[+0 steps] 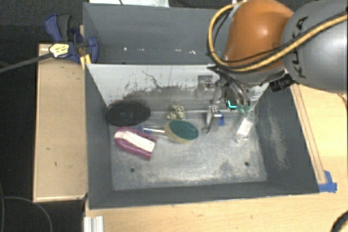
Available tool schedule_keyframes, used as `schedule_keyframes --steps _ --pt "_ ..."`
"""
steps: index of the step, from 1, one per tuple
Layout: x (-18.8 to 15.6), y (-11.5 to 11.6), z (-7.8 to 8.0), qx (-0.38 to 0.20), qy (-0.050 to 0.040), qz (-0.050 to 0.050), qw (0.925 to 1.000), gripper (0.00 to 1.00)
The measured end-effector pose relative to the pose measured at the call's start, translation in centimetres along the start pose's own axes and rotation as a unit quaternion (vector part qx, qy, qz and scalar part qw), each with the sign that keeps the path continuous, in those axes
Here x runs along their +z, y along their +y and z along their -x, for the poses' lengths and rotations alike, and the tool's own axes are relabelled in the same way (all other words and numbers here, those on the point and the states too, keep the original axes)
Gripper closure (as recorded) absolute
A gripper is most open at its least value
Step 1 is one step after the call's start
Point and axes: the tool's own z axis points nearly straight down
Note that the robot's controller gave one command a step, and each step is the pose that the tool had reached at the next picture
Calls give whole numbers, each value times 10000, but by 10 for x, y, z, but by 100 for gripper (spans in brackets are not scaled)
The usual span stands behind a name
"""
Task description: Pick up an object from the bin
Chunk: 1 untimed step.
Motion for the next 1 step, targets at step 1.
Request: schedule_keyframes --steps 1 --pt "139 6 -6 -514 -57 -17 9987 0"
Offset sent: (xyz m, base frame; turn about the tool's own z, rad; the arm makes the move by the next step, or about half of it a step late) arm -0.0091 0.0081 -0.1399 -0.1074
